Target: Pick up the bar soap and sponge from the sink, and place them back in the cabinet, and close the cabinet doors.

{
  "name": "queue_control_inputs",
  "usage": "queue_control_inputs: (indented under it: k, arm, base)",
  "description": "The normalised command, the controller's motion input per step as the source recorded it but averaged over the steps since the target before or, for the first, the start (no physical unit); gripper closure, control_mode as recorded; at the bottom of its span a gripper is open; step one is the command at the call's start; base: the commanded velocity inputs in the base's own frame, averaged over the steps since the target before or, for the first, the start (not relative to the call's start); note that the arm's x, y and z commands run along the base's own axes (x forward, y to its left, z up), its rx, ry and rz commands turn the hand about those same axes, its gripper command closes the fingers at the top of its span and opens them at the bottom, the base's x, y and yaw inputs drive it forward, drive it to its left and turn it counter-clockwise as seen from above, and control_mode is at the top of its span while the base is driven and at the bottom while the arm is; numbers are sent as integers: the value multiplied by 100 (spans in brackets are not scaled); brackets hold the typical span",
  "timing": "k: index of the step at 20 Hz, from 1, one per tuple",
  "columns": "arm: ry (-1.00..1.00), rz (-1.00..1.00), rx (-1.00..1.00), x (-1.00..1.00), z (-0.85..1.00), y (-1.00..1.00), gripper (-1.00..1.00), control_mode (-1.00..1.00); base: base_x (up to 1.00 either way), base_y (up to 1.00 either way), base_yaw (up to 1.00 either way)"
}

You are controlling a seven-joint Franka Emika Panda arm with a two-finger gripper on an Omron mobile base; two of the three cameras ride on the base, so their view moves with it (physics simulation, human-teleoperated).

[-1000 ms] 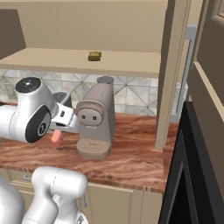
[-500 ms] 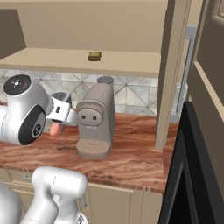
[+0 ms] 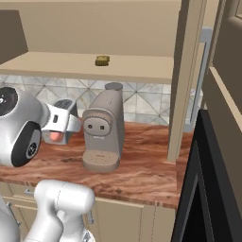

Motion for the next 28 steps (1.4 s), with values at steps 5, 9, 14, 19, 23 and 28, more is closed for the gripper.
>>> queue_control_inputs:
  k: [5,9,14,19,23,28]
  arm:
    - [-13,0,0,0,36,0,100,-100]
    - [-11,0,0,0,36,8,100,-100]
    - [-13,0,0,0,35,16,100,-100]
    - [-12,0,0,0,33,18,100,-100]
    - [-15,0,0,0,31,17,100,-100]
    - [-14,0,0,1,19,10,100,-100]
  base:
    - [0,0,0]
    - [0,0,0]
    - [0,0,0]
    - [0,0,0]
    - [0,0,0]
    - [0,0,0]
